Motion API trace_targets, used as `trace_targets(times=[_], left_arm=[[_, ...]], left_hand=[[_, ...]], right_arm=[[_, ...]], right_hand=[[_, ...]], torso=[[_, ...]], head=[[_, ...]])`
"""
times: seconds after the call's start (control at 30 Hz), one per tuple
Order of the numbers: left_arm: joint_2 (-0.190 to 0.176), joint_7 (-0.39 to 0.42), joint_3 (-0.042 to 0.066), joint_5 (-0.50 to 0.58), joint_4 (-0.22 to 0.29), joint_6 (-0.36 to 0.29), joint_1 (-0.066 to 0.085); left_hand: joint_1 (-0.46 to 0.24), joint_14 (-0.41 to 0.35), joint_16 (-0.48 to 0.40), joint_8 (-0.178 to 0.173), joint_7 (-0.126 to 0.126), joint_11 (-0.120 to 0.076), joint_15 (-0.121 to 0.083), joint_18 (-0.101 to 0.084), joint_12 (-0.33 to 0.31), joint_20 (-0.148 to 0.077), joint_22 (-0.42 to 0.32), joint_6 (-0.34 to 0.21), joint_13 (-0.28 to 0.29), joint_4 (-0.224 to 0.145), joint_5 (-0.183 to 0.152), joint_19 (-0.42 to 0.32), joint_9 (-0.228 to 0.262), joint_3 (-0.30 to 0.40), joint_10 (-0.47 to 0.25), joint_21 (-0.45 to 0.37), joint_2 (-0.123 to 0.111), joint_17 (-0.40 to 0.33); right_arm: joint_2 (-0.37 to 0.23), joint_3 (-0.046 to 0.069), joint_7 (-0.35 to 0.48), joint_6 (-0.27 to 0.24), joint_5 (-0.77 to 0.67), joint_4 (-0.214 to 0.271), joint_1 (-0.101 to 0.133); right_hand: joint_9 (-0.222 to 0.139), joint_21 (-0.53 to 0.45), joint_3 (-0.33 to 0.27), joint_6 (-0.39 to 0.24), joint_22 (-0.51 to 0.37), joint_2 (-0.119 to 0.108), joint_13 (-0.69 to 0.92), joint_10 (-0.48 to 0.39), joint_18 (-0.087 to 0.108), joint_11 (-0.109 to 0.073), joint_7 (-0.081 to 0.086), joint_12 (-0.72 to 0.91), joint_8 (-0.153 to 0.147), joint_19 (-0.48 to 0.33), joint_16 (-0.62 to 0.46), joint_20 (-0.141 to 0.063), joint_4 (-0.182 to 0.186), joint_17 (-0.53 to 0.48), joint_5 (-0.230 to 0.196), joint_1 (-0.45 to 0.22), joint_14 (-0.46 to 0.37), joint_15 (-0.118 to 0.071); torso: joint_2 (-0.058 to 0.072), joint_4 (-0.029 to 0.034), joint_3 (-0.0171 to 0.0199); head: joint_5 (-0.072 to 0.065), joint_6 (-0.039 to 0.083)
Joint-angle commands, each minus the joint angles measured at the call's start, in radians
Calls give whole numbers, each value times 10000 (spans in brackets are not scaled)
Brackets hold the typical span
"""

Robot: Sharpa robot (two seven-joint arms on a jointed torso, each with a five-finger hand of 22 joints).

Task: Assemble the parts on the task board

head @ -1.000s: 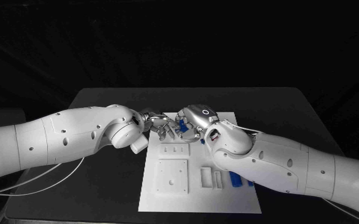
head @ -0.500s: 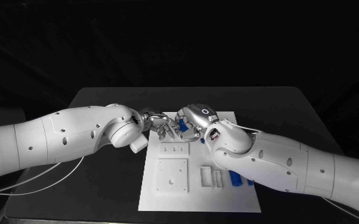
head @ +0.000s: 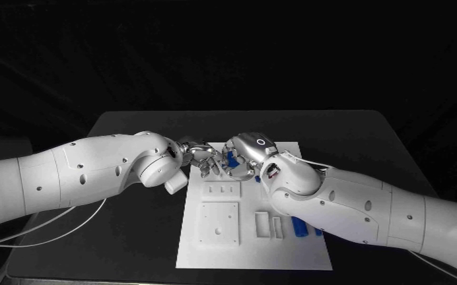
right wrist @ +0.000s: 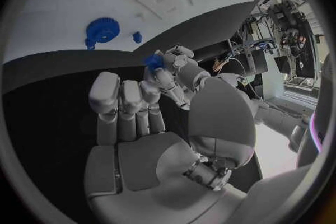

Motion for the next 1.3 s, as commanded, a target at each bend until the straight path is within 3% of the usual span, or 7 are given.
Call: trace_targets(times=[0.03, 0.47, 0.63, 0.77, 0.83, 1.17, 1.3], left_arm=[[13, 236, 4, -169, 63, 394, -5], [-30, 262, 5, -326, 14, 305, -5], [-45, 296, 6, -326, -23, 196, -5], [-69, 212, 7, -423, -80, -135, -4], [-69, 191, 7, -527, -115, -195, -4], [-120, 65, 8, -724, -152, -246, -3], [-139, -19, 8, -727, -163, -238, -3]], left_hand=[[-103, 37, 127, 397, -477, -36, -81, -88, 85, -765, 57, 868, 55, -63, 214, 98, 613, 14, 107, 71, -35, 61], [-160, 212, 441, 536, -593, -177, -234, -60, 352, -903, 229, 1082, 211, -73, 194, 313, 910, -2, 292, 272, -84, 193], [-162, 233, 502, 552, -607, -199, -258, -57, 410, -928, 267, 1104, 245, -75, 201, 346, 978, 1, 310, 309, -90, 216], [-166, 254, 553, 559, -618, -217, -278, -52, 458, -951, 298, 1116, 272, -77, 208, 379, 1030, 0, 322, 344, -104, 235], [-158, 246, 611, 558, -633, -232, -294, -50, 514, -982, 342, 1137, 305, -72, 619, 399, 1110, 29, 311, 378, -239, 254], [-204, 391, 919, 533, -678, -323, -391, -31, 697, -1072, 491, 1240, 397, -43, 694, 557, 1254, 7, 444, 567, -274, 364], [-227, 464, 1099, 518, -708, -381, -452, -9, 816, -1126, 575, 1306, 455, -32, 667, 653, 1325, -5, 538, 684, -284, 421]], right_arm=[[-29, 8, -20, -18, 122, -94, 6], [-75, 8, 82, -92, 395, -194, 9], [-141, 7, 318, -274, 641, -200, 37], [-296, 6, 493, -484, 777, -115, 87], [-463, 6, 575, -469, 865, 31, 185], [-1332, 9, 903, -619, 1399, 424, 577], [-1759, 276, 1075, -874, 2121, 380, 723]], right_hand=[[-23, -48, 15, -67, -18, -22, 15, 25, 1254, 47, 77, -71, -53, -51, -114, -81, 10, -45, -72, 75, -93, -48], [-94, -156, -282, -492, -46, -89, 55, -192, 1254, 182, 221, -157, -274, -162, -351, -179, -46, -132, -294, -50, -308, 42], [-177, -231, -601, -1018, -48, -106, 98, -352, 1254, 350, 392, -176, -531, -273, -426, -224, -156, -121, -408, -136, -412, 186], [-247, -376, -1053, -1515, -71, -114, 96, -613, 1254, 530, 564, -267, -761, -488, -540, -180, -310, -125, -214, -341, -602, 349], [-298, -559, -1439, -1753, -124, -122, 45, -813, 1254, 624, 670, -387, -873, -725, -687, -92, -397, -173, 99, -594, -797, 448], [-343, -782, -1787, -1836, -214, -92, -54, -958, 1254, 675, 726, -459, -873, -865, -801, 23, -416, -230, 555, -532, -947, 505], [-352, -836, -1587, -1810, -249, -93, -92, -947, 1254, 668, 717, -459, -845, -839, -812, 41, -232, -249, 685, -372, -940, 497]], torso=[[1, 0, 3], [-2, -11, 1], [-3, -3, 3], [-5, -1, 5], [-6, -1, 7], [-2, -15, -2], [-2, -15, 8]], head=[[-10, 0], [-26, 30], [-34, 40], [-44, 62], [-39, 75], [5, 91], [22, 95]])
